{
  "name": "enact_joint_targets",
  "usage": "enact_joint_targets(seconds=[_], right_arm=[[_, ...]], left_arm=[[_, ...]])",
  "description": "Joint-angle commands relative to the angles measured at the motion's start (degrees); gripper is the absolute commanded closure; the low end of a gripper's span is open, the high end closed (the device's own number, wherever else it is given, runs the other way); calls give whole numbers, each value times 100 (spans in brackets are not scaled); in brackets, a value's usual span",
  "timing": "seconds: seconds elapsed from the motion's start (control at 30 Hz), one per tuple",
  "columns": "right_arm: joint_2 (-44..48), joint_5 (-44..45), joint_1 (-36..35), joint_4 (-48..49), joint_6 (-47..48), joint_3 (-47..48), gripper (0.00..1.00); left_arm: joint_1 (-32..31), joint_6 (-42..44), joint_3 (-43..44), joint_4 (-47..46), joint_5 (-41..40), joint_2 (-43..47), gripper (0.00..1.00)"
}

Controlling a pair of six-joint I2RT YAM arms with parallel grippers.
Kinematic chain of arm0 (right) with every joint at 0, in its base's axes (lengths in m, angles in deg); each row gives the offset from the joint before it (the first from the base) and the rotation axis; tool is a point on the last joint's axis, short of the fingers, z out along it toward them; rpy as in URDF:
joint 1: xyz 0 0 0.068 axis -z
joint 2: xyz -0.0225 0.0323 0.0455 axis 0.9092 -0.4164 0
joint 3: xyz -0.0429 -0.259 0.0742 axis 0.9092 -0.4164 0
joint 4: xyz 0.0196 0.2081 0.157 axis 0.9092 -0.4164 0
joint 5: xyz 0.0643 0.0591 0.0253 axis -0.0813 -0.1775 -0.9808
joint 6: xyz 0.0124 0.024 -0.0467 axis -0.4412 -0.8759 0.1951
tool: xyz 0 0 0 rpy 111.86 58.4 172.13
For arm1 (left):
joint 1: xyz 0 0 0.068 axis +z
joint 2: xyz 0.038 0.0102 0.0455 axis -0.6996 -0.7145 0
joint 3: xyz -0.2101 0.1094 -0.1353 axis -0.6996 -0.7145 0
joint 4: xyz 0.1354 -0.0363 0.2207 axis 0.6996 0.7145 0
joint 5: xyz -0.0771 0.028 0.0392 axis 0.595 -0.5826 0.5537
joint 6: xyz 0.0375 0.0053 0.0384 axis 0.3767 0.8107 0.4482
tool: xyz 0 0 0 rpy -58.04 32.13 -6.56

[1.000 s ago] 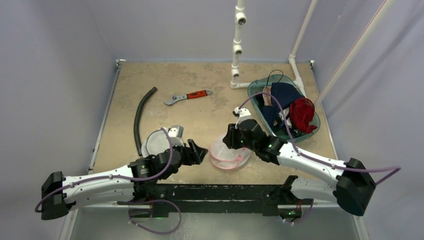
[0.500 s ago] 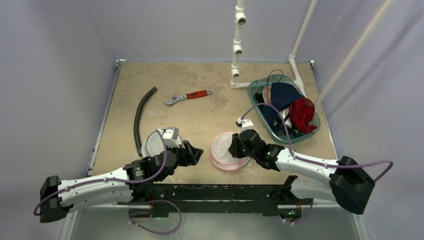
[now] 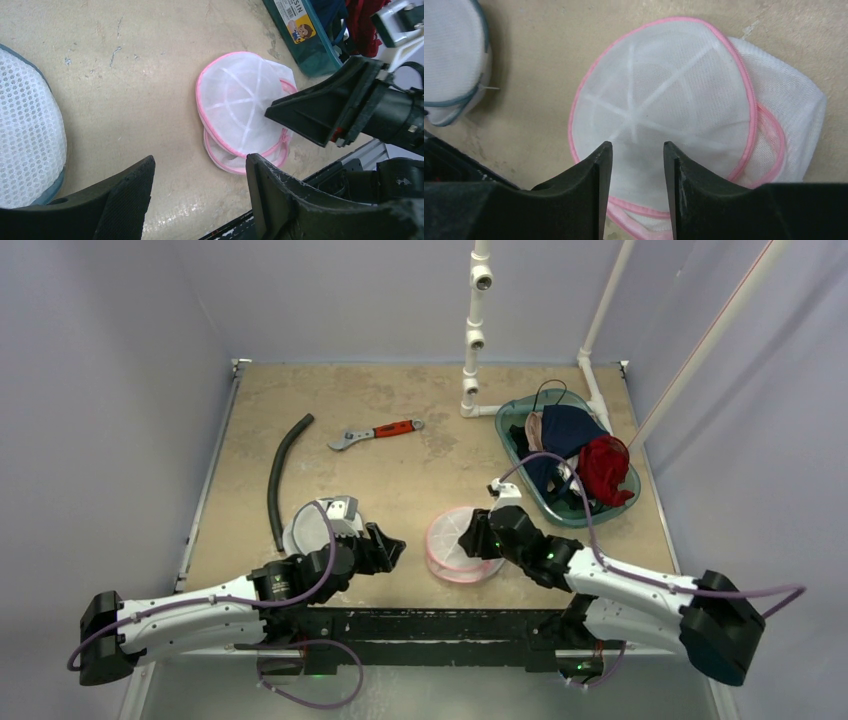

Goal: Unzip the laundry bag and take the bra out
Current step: Move the laundry bag to the center of the board.

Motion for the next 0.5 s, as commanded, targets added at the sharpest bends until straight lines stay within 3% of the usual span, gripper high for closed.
enact_joint_targets(seconds=[0.0,0.27,0.47], right_arm=[[835,381,-34,-658,-270,278,50],[1987,1121,-39,-2219,-1491,323,30],[2148,1445,-33,-2625,-2075,285,18]], left_arm=[[-27,-22,-31,-75,-68,9,35],[-20,62,55,82,-182,72,35],[-22,73,265,683,-494,413,34]])
